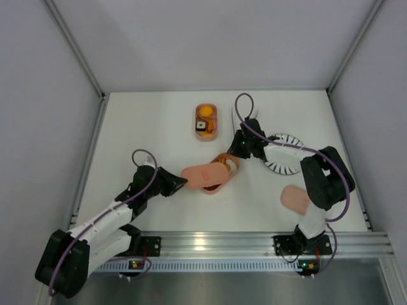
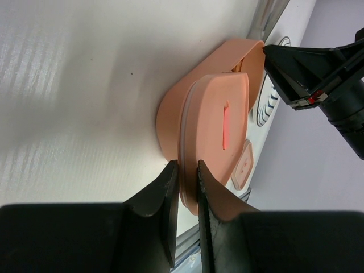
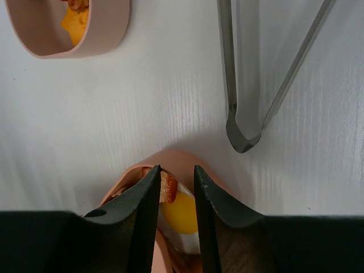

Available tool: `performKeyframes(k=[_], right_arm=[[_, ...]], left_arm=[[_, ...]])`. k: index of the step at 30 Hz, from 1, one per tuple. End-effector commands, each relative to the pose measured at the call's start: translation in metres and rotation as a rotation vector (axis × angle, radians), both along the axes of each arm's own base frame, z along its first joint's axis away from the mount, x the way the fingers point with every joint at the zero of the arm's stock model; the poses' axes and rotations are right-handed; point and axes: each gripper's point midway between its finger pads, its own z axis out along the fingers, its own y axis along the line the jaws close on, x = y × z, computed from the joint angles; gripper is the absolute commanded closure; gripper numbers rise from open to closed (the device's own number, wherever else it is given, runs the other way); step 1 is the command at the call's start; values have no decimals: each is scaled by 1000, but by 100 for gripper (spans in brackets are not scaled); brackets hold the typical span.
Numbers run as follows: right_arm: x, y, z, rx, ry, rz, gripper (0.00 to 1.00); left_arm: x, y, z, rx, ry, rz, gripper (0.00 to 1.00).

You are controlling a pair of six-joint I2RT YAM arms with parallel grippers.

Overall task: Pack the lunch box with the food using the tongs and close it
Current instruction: Close the box lid on the packing box.

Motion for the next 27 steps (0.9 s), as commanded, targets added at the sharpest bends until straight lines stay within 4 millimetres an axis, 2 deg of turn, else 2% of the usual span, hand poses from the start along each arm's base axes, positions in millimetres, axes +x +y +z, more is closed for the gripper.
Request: performKeyframes(k=[1,10,21,27], right_arm=[[-1,-1,15,39,-33,-8,71],[-13,-8,21,73,-30,-57,71],[-35,-23,24,127,-28,-154,71],[-43,-17,30,167,-31,-160,72]], left_arm=[[15,-8,22,-13,-85,-22,83],[20,-14,19,-1,-77,-40,79],[11,-30,5,34,-60,-76,70],[8,-39,2,35,-62,-90,67]])
